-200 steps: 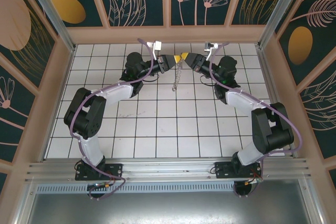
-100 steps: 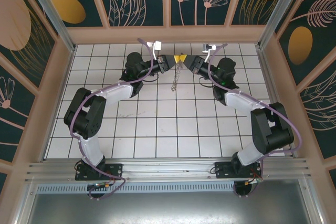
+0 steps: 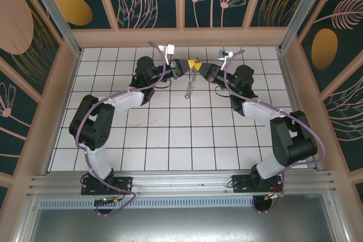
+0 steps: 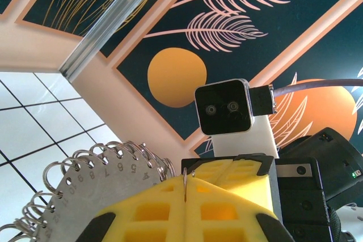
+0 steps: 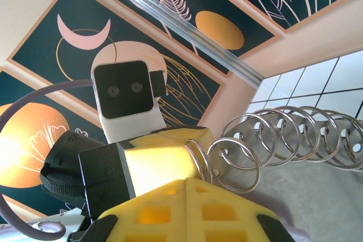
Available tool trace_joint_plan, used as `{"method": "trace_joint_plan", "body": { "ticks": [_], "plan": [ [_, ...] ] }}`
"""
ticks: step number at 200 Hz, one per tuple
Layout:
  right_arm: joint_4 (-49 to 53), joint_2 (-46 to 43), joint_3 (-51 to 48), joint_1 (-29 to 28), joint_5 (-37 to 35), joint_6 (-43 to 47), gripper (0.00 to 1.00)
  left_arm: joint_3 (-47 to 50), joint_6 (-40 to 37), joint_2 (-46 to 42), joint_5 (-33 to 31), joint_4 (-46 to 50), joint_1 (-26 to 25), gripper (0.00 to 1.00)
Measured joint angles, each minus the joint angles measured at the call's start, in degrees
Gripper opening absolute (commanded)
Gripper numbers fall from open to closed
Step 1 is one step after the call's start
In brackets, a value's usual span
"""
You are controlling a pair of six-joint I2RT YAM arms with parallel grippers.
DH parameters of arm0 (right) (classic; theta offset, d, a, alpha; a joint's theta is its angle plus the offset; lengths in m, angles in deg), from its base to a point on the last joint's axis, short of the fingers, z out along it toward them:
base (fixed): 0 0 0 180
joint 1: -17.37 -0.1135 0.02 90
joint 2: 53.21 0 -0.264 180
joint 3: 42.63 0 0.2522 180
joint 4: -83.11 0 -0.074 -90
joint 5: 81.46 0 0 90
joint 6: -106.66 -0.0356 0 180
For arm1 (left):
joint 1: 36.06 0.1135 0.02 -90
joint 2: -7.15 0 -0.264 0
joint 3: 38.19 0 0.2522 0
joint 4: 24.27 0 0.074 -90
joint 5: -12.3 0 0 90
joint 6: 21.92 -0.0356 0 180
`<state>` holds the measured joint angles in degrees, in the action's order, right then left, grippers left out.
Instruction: Put the keys on the keyring
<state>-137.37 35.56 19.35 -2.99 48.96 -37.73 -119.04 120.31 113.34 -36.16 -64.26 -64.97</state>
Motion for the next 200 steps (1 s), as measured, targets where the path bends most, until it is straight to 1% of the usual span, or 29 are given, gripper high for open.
{"method": "trace_joint_plan", "body": {
  "ticks": [45,93,101,108,112,121,143,200],
  "plan": [
    [-0.6,-0.2,-0.3,0.6,0.0,0.0,0.0,0.0,0.0,0.0,0.0,0.0,0.0,0.0],
    [-1.5,-4.9,-3.6,3.4,0.0,-0.5,0.0,0.0,0.0,0.0,0.2,0.0,0.0,0.0],
    [-1.6,-5.3,-3.6,3.4,0.0,-0.5,0.16,0.0,0.0,0.0,0.2,0.0,0.0,0.0],
    [-1.7,-5.6,-3.6,3.4,0.0,-0.9,0.27,0.0,0.0,0.0,0.2,0.0,0.0,0.0],
    [-1.8,-5.7,-3.6,3.4,0.0,-0.7,0.3,0.0,0.0,0.0,0.3,0.0,0.0,0.0],
    [-2.2,-5.8,-3.6,3.4,0.0,-1.3,0.33,0.0,0.0,0.0,0.4,0.0,0.0,0.0],
    [-2.5,-5.8,-3.6,3.3,0.0,-1.6,0.34,0.0,0.1,0.0,0.6,-0.1,0.0,0.0],
    [-2.6,-3.1,-1.9,1.4,0.0,-1.9,0.29,0.0,0.5,0.0,1.5,-0.2,0.0,0.0]
  ]
}}
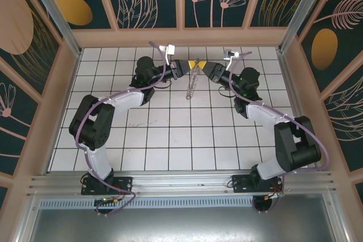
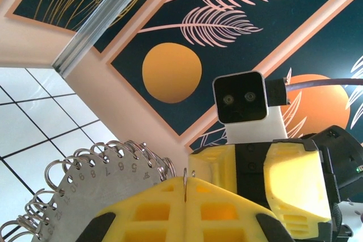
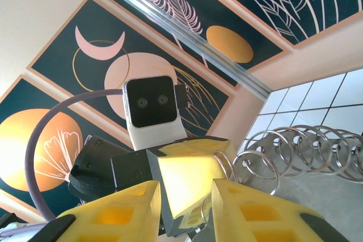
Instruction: Put the keys on the keyring
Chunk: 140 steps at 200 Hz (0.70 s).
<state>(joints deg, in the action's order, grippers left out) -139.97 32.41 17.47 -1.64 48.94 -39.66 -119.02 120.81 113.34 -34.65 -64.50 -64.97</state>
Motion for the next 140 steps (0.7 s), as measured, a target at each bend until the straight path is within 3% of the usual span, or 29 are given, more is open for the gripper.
{"method": "trace_joint_plan", "body": {
  "ticks": [140],
  "plan": [
    [-1.1,2.7,1.0,1.4,-0.3,-1.3,0.25,0.0,0.1,-0.2,0.0,-0.3,0.0,0.0]
  ]
}}
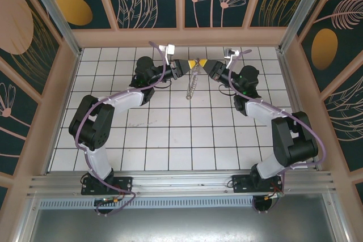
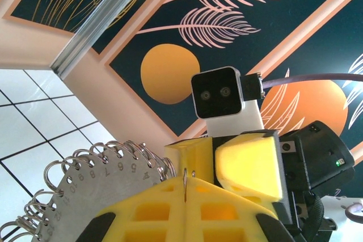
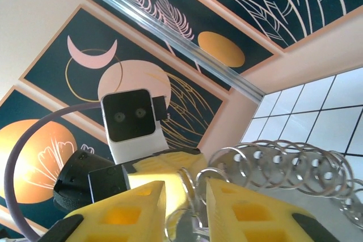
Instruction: Put the keys on the keyring
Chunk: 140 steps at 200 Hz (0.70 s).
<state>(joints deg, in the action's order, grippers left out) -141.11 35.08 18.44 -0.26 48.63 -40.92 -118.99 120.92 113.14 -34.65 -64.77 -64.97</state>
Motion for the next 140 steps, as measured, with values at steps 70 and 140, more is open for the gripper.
{"method": "trace_joint_plan", "body": {
  "ticks": [70,140],
  "plan": [
    [-0.5,0.4,0.1,-1.2,0.1,-0.2,0.21,0.0,0.0,0.0,0.0,0.0,0.0,0.0],
    [-0.5,0.9,0.6,-1.9,0.1,0.0,0.28,0.0,0.0,-0.1,-0.2,-0.2,0.0,0.0]
  ]
}}
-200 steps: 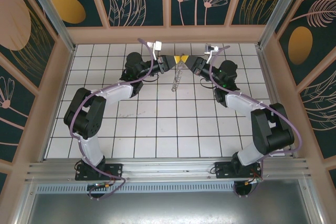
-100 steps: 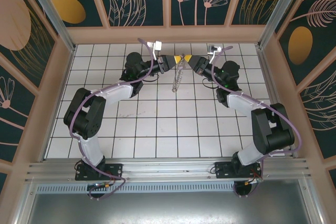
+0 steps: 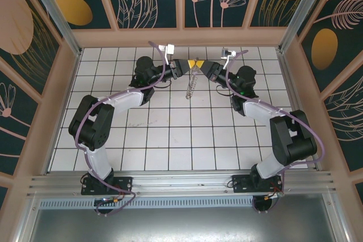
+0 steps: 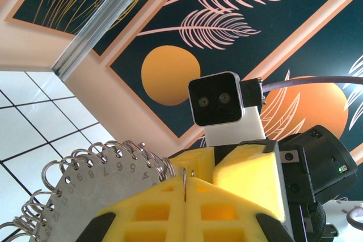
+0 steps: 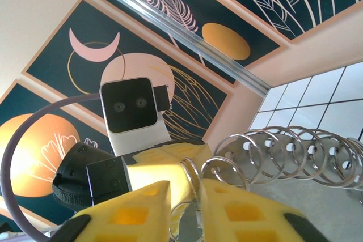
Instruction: Put the keys on the keyring
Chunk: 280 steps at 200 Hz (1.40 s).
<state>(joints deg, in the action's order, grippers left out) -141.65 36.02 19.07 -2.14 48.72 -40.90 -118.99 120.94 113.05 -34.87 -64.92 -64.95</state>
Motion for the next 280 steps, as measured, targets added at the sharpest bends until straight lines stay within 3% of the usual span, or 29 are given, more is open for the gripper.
{"method": "trace_joint_plan", "body": {
  "ticks": [57,130,218,280],
  "plan": [
    [0.1,0.0,1.0,-0.3,0.0,0.2,0.23,0.0,0.2,0.0,-0.3,-1.6,0.2,0.0],
    [0.0,-0.5,0.2,-0.4,0.0,0.2,0.37,0.6,0.4,0.0,0.3,-2.1,0.3,0.0],
    [9.1,-16.4,-3.0,1.4,-1.7,6.3,0.43,1.0,-4.5,-2.4,7.2,-7.5,-0.1,0.0],
    [9.5,-16.7,-3.0,0.2,-1.1,6.7,0.42,1.0,-8.8,-4.0,11.6,-8.8,-0.1,0.0]
  ]
}}
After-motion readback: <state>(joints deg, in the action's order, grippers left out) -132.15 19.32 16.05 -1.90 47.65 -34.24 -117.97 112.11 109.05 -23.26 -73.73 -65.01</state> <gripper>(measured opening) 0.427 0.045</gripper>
